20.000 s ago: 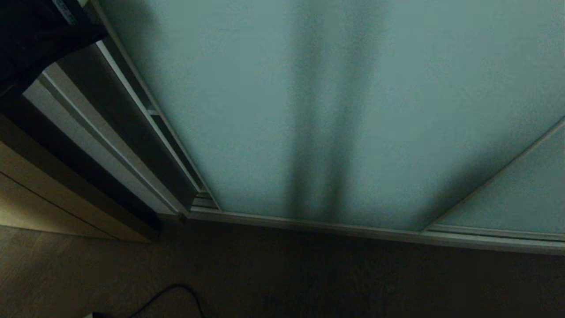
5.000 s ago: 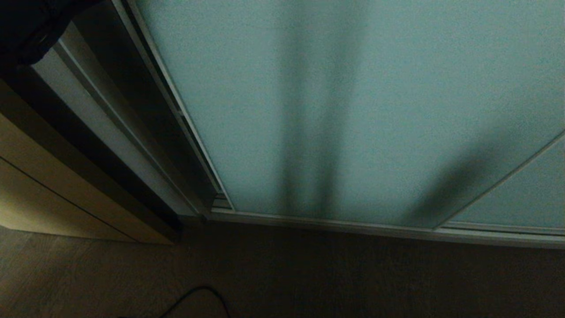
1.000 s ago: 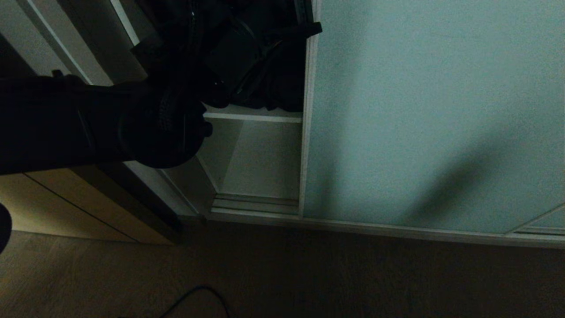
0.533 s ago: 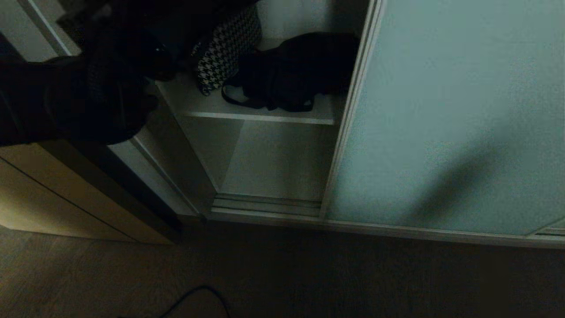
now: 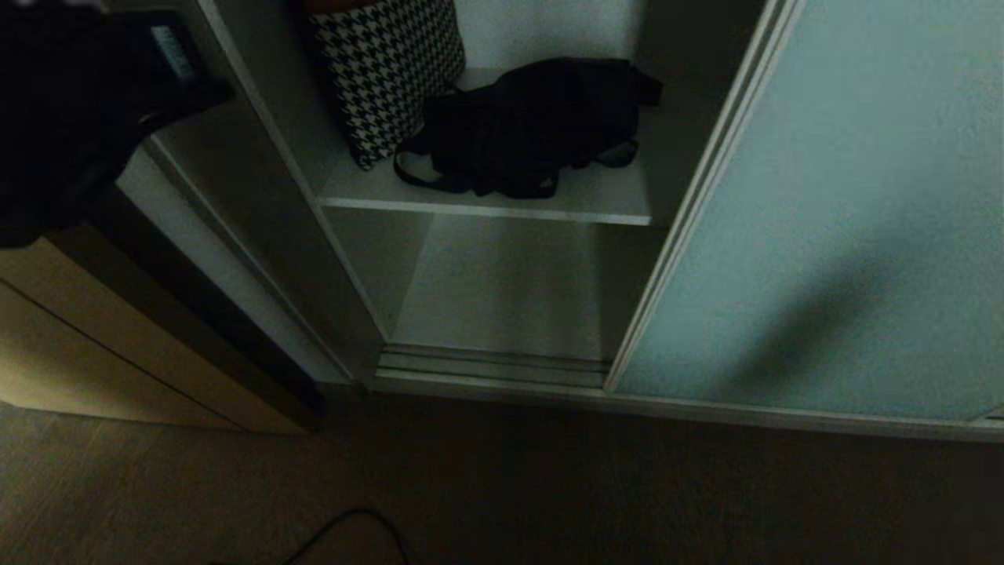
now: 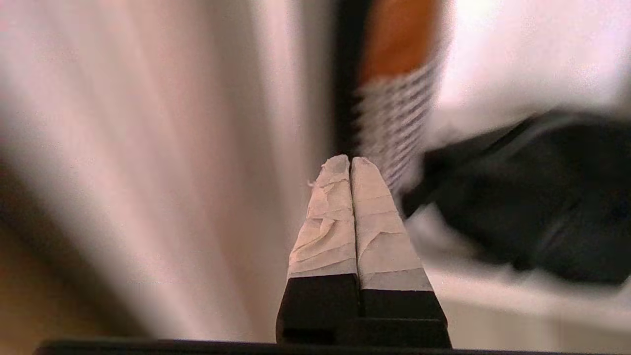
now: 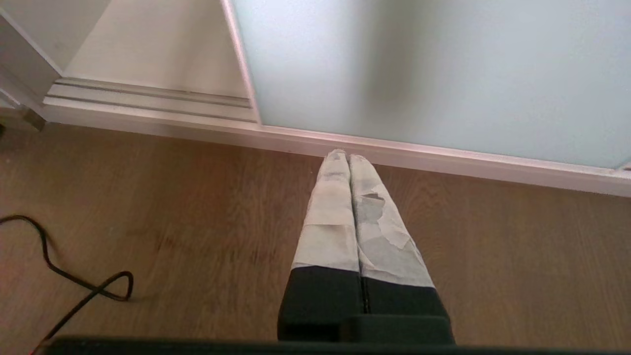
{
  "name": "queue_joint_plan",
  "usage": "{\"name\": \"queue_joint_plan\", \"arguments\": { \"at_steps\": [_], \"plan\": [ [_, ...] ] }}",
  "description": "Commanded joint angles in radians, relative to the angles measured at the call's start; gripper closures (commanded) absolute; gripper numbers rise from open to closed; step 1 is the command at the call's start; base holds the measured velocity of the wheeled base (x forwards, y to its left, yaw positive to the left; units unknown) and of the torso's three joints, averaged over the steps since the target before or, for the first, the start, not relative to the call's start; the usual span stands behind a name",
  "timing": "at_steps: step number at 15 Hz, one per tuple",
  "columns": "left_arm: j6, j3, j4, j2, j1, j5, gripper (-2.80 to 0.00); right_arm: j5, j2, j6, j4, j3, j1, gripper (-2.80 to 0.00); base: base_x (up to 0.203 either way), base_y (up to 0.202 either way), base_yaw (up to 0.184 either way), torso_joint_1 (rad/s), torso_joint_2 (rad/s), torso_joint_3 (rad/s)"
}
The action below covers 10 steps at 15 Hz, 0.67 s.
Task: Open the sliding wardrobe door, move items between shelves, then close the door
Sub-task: Open the door
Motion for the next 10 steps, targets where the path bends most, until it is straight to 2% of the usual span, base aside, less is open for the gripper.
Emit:
{"name": "queue_joint_plan", "arguments": {
  "at_steps": [1,5,8,10],
  "plan": [
    [0.002,0.215,-0.002,-0.249,0.021,0.019,0.0,0.0,0.0,0.0,0.0,0.0,0.0,0.0,0.0,0.0,0.0,0.0,0.0,0.0],
    [0.001,0.597,0.005,-0.562,0.033,0.119,0.0,0.0,0.0,0.0,0.0,0.0,0.0,0.0,0.0,0.0,0.0,0.0,0.0,0.0],
    [-0.004,0.797,0.007,-0.736,0.053,0.178,0.0,0.0,0.0,0.0,0.0,0.0,0.0,0.0,0.0,0.0,0.0,0.0,0.0,0.0],
    [-0.007,0.899,0.014,-0.826,0.107,0.191,0.0,0.0,0.0,0.0,0.0,0.0,0.0,0.0,0.0,0.0,0.0,0.0,0.0,0.0]
  ]
}}
